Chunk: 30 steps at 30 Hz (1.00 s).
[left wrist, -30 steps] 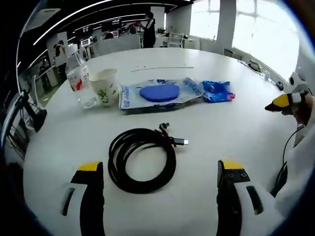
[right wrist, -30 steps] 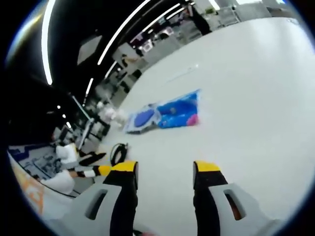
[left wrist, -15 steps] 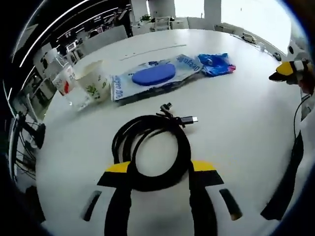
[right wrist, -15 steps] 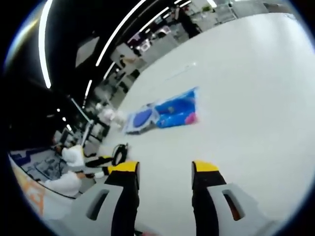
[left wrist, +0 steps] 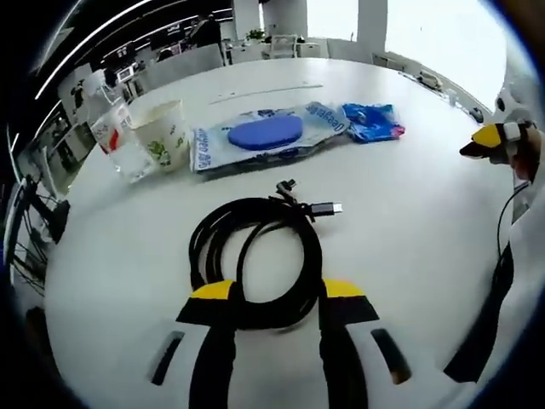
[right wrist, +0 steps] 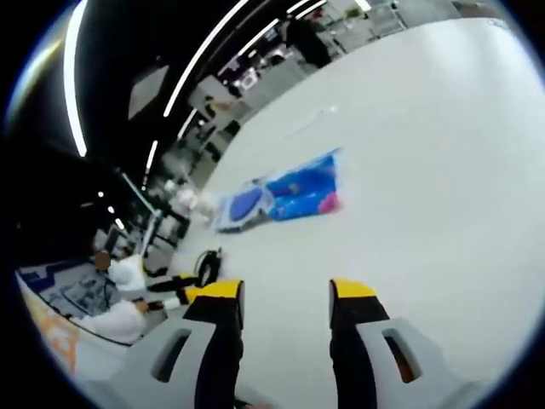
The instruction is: Arrange the tabletop items into an orderly group along one side of the table until the central work area is clear of visible clutter.
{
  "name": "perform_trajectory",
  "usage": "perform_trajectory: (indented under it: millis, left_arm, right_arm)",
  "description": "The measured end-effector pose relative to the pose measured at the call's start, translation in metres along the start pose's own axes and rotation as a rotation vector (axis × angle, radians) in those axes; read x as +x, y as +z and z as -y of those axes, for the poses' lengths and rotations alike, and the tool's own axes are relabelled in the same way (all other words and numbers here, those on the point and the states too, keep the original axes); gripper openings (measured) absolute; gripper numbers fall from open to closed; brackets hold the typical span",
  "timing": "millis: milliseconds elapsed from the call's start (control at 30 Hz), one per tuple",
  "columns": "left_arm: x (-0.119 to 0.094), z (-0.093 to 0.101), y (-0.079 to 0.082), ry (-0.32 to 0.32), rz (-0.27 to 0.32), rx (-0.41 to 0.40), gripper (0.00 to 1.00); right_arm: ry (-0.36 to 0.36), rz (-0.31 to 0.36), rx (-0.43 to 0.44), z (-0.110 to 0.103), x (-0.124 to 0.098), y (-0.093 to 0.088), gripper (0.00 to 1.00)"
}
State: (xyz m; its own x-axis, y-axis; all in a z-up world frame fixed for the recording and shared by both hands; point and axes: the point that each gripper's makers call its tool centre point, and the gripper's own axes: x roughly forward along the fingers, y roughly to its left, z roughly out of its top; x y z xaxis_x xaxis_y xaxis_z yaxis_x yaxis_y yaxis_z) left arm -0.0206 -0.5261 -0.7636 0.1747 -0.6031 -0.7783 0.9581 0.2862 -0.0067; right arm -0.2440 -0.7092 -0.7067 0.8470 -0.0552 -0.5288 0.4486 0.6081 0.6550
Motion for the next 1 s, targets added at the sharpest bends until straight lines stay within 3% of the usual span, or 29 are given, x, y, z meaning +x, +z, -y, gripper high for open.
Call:
perform_trajectory:
  millis: [133, 367, 467, 533, 667, 800, 1000]
  left_arm:
    - [-0.002, 0.004, -0.002, -0.001, 0.002, 0.019, 0.35]
    - [-0.001, 0.005, -0.001, -0.006, 0.017, 0.008, 0.35]
    - [0.000, 0.004, -0.001, -0.004, 0.023, 0.007, 0.35]
    - [0.000, 0.004, -0.001, -0.003, 0.024, 0.009, 0.35]
    - [0.000, 0.004, -0.001, -0.001, 0.027, 0.013, 0.35]
    - [0.000, 0.004, -0.001, 0.001, 0.032, 0.013, 0.35]
    - [0.000, 0.004, -0.003, -0.002, 0.038, 0.020, 0.35]
  right_arm:
    - [0.015, -0.018, 0.003, -0.007, 0.005, -0.002, 0.39]
    - [0.136, -0.152, -0.050, -0.055, 0.043, -0.012, 0.39]
    - [0.177, -0.254, -0.159, -0.080, 0.073, -0.024, 0.36]
    - [0.212, -0.284, -0.230, -0.098, 0.088, -0.026, 0.36]
    - [0.242, -0.328, -0.277, -0.123, 0.108, -0.031, 0.36]
    - [0.229, -0.395, -0.365, -0.130, 0.135, -0.041, 0.33]
    - [0.197, -0.445, -0.397, -0.140, 0.171, -0.048, 0.33]
